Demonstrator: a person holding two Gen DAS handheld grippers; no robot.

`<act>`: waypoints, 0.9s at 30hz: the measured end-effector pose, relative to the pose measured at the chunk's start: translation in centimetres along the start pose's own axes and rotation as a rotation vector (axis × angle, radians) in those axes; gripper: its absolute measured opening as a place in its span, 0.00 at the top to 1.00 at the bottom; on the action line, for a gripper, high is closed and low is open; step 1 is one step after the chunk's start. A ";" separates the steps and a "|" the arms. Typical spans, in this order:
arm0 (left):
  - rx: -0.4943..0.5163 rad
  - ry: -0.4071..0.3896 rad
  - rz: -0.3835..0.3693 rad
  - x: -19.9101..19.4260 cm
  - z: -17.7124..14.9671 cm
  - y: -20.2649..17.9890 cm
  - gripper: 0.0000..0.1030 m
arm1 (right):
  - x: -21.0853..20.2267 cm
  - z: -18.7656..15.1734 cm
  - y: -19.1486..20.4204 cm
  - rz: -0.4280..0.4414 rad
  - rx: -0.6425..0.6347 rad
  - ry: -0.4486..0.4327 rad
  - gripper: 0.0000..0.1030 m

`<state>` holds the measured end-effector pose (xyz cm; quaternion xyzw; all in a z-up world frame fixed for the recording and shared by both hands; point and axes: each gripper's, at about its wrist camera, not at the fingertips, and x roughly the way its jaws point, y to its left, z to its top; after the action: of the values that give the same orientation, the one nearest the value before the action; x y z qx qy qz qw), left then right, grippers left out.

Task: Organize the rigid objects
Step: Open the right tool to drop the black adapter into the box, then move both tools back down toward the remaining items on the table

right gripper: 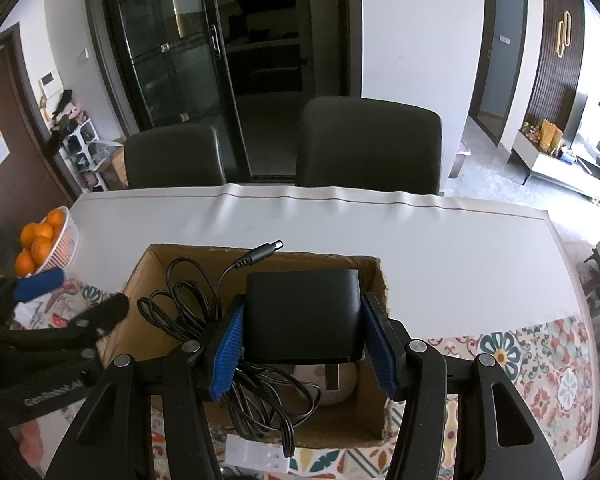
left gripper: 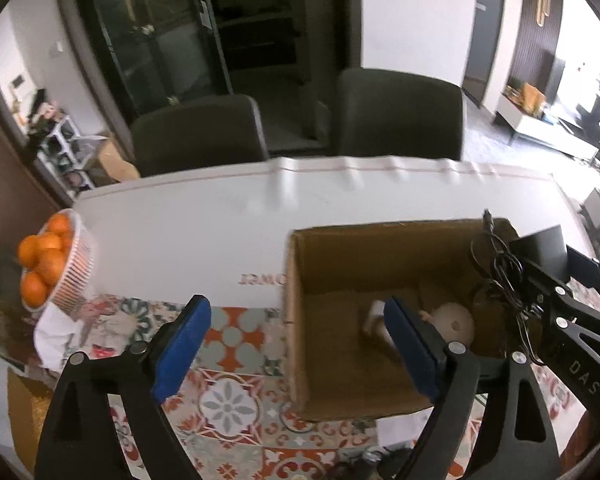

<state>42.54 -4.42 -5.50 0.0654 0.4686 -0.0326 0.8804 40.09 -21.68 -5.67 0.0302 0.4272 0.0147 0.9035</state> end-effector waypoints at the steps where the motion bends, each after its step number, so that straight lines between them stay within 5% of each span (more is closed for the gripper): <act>1: -0.004 -0.006 0.008 -0.2 0.0 0.3 0.13 | 0.1 0.0 0.2 0.002 0.000 0.003 0.46; 6: -0.028 -0.025 0.043 -0.4 0.1 1.2 0.12 | 0.4 0.1 0.9 0.009 -0.009 0.017 0.45; 9: -0.034 -0.040 0.054 -0.8 0.0 1.6 0.10 | 0.0 0.1 1.2 -0.005 -0.008 0.004 0.29; 27: -0.026 -0.212 0.124 -8.2 -5.8 1.1 0.00 | -7.3 -4.0 1.5 -0.028 -0.035 -0.077 0.28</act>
<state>33.35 -2.55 -1.80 0.0789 0.3683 0.0215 0.9261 32.39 -20.38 -2.45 0.0091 0.3921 0.0082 0.9199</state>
